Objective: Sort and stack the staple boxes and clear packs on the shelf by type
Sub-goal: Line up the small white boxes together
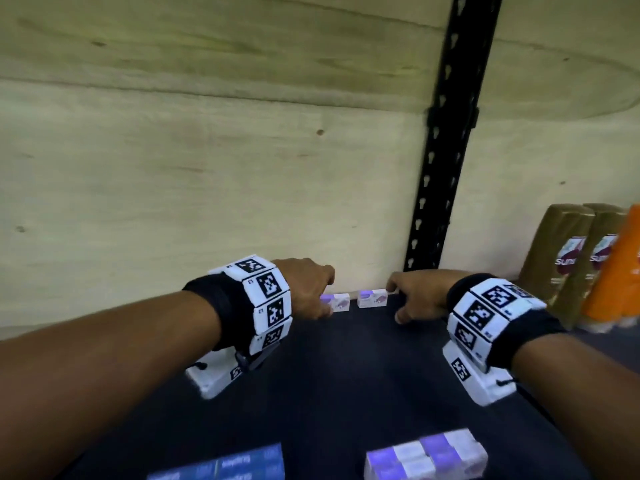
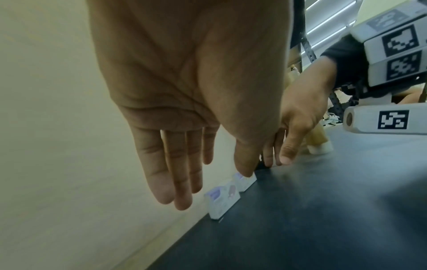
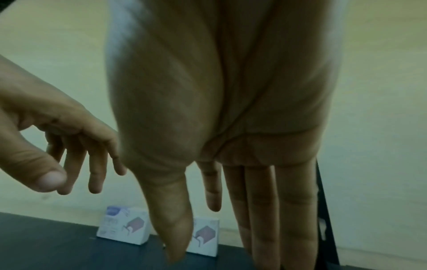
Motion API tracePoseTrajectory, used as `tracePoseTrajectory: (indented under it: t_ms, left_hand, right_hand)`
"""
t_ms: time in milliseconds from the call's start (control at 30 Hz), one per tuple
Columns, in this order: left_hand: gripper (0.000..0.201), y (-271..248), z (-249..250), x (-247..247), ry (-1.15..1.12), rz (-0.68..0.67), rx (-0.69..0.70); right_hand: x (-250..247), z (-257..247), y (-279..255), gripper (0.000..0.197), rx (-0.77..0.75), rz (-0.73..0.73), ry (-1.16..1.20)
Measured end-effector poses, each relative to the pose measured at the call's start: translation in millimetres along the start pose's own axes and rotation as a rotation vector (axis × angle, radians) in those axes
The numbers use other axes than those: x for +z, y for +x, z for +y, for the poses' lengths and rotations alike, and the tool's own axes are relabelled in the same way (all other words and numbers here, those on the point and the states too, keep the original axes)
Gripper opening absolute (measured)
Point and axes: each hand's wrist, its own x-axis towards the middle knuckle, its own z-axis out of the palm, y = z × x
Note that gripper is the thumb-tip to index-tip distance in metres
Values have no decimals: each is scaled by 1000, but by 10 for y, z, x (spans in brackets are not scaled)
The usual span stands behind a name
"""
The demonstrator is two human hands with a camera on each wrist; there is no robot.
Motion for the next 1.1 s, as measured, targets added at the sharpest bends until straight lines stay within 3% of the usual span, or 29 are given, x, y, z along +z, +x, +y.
tracePoseTrajectory:
  t_ms: [200,367,533,1100]
  left_hand:
    - [40,415,-134,194,102,18,-8]
    - [26,611,-134,239,132,15,24]
    - [22,634,-97,220,158,0,45]
    - [31,-421,502,72,77,-145,114]
  right_hand:
    - [47,3,439,56,-16,8,-48]
    - [-2,-19,578,34,-56,0,-62]
    - [-34,-50,627,32,-62,-5,-102]
    - [68,-111,-522,26,-108,-127,-139]
